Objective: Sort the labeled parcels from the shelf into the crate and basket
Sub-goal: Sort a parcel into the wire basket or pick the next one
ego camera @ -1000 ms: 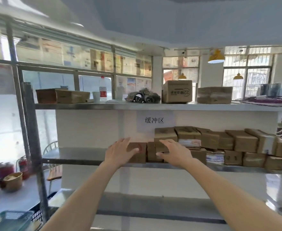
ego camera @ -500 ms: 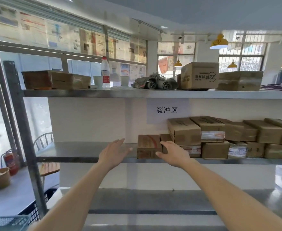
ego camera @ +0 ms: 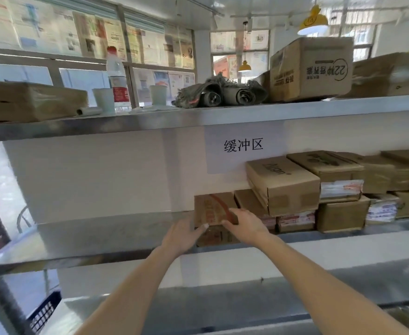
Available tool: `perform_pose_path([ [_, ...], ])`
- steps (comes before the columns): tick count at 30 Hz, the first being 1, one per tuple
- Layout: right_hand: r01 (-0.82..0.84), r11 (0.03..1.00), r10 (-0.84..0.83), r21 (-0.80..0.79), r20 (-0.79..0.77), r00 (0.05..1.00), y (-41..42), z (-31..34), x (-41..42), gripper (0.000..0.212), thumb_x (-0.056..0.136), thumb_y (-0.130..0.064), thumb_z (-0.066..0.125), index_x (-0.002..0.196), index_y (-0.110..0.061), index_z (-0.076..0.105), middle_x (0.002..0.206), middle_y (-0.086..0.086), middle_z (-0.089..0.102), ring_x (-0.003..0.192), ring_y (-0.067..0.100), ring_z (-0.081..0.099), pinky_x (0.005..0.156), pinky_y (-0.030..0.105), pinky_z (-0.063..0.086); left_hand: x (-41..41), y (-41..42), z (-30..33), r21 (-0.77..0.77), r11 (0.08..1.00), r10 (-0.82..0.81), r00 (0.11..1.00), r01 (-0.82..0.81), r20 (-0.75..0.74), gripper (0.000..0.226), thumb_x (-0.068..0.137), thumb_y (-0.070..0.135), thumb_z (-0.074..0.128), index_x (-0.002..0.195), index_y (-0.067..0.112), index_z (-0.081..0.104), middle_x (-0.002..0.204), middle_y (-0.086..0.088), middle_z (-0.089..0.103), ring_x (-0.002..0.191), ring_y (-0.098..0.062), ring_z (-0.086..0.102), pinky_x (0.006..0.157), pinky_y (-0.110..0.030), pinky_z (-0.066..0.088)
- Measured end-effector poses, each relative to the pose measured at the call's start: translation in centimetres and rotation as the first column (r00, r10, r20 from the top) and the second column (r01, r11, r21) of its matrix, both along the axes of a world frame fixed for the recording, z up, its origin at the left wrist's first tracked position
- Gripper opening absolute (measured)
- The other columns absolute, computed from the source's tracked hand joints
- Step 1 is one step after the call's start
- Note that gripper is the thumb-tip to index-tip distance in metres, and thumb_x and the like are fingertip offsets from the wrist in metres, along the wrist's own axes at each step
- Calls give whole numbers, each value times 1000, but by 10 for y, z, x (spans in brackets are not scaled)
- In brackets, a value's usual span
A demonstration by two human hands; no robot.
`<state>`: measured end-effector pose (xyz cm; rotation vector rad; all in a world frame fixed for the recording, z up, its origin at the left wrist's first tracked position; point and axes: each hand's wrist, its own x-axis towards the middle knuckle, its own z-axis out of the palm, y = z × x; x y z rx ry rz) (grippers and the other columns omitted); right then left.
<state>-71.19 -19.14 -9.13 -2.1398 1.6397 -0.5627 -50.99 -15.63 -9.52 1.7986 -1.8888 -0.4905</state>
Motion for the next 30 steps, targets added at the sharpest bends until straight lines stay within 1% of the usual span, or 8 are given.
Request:
perform_pose_path([
  [3,43,998,-42,-36,33,999,-15,-9,7,49,100,-53,51,140,-25,51,139,3,55,122,27,58,102,46,50,0,-28,-11,1,1000,-11,996,11,-90,51,102,53,47,146,28,49,141,0,60,127,-24,58,91,-26,41],
  [7,66,996,-62,-63,67,996,-29,-17,25,39,102,-45,50,137,-27,55,141,0,51,119,27,59,101,42,49,9,-55,-25,37,999,45,974,-38,-223,54,98,57,53,141,25,55,133,0,66,117,-22,63,97,-32,50],
  [13,72,993,-91,97,202,975,-43,-21,35,57,103,-43,52,153,-21,36,144,1,52,130,22,52,104,34,45,24,-75,-38,110,994,75,896,-29,-438,68,84,61,70,141,30,51,133,3,66,114,-17,65,99,-37,55],
  [17,67,990,-96,123,254,962,-45,-24,37,69,100,-46,57,158,-22,29,150,0,50,135,20,49,110,36,44,26,-69,-41,51,996,83,845,-66,-528,50,89,43,75,131,33,51,120,13,64,102,-5,62,75,-7,49],
  [19,81,993,-101,86,278,955,-41,-24,39,71,98,-44,61,158,-23,28,153,0,46,139,19,45,113,36,40,29,-64,-44,9,997,70,812,-79,-579,63,89,33,78,143,31,46,116,15,62,96,3,59,65,-2,46],
  [23,120,992,-100,-43,322,941,-21,-17,42,75,95,-35,68,158,-26,28,152,6,42,139,23,43,116,41,37,41,-54,-37,-6,996,65,758,-90,-649,94,85,25,82,160,22,24,139,-1,56,114,-13,58,86,-19,50],
  [26,142,984,-98,-110,336,937,2,-4,44,76,93,-31,71,157,-28,30,151,5,43,139,22,42,116,44,37,50,-43,-25,-20,997,42,732,-76,-680,87,84,24,83,156,17,35,143,-3,54,120,-16,57,95,-27,49],
  [30,185,958,-94,-221,366,926,41,15,50,70,93,-28,71,153,-33,35,144,0,47,129,13,46,113,44,42,55,-18,-8,-80,997,-52,653,-13,-756,70,86,28,81,148,26,50,139,1,55,123,-19,57,102,-40,53],
])
